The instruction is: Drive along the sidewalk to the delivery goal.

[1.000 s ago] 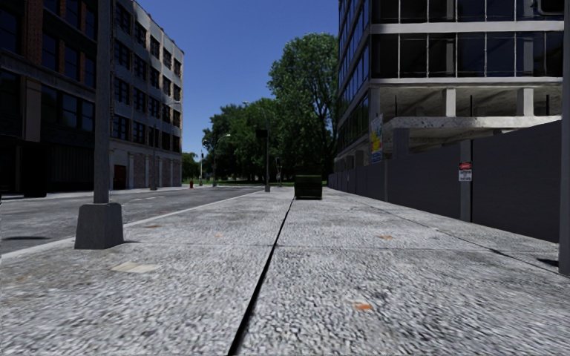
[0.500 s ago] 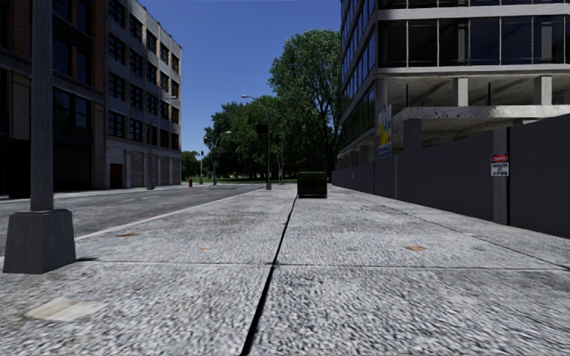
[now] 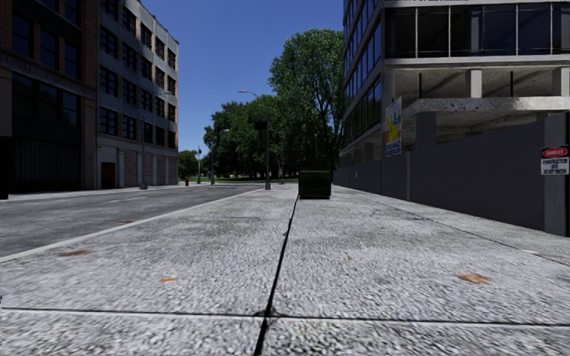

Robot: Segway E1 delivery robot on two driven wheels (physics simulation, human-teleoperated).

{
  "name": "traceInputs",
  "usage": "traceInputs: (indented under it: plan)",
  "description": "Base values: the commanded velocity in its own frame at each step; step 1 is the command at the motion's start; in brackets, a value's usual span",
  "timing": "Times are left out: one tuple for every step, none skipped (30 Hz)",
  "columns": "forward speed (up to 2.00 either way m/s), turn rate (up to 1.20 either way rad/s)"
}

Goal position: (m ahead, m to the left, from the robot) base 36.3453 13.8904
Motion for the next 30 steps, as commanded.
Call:
traceInputs:
  plan:
    - [2.0, 0.0]
    - [2.0, 0.0]
    - [2.0, 0.0]
    - [2.0, 0.0]
    - [2.0, 0.0]
    - [2.0, 0.0]
    - [2.0, 0.0]
    - [2.0, 0.0]
    - [2.0, 0.0]
    - [2.0, 0.0]
    - [2.0, 0.0]
    - [2.0, 0.0]
    - [2.0, 0.0]
    - [2.0, 0.0]
    - [2.0, 0.0]
    - [2.0, 0.0]
    - [2.0, 0.0]
    - [2.0, 0.0]
    - [2.0, 0.0]
    - [2.0, 0.0]
    - [2.0, 0.0]
    - [2.0, 0.06]
    - [2.0, 0.09]
    - [2.0, 0.1]
    - [2.0, 0.12]
    - [2.0, 0.14]
    - [2.0, 0.16]
    - [2.0, 0.16]
    - [2.0, 0.16]
    - [2.0, 0.16]
